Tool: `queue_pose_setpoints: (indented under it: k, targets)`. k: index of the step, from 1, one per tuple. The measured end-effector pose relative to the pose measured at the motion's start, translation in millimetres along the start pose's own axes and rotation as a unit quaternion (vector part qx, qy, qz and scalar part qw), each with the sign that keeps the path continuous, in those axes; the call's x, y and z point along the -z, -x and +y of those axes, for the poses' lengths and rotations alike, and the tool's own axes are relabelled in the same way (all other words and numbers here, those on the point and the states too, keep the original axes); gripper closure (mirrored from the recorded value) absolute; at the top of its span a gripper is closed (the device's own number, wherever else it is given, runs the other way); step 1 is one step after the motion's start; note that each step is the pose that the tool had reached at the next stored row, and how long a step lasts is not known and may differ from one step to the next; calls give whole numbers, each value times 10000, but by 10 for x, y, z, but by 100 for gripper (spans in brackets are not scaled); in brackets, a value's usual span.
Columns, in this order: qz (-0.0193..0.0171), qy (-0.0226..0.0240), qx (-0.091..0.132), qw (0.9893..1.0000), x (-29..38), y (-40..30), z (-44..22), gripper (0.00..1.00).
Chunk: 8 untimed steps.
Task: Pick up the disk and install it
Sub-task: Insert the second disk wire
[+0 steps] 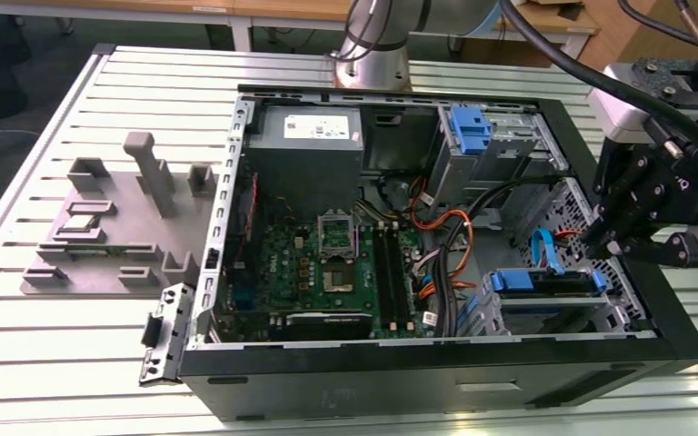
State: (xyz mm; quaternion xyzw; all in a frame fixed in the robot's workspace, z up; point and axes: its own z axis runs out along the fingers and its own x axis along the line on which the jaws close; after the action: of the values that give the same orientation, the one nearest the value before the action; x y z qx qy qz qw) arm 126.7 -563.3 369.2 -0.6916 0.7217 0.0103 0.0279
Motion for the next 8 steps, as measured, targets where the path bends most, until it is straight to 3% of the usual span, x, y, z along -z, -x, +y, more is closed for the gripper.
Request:
queue_pose_setpoints:
  k: [8]
  targets:
    - [0, 0, 1, 10000, -23, 66, -1, 76]
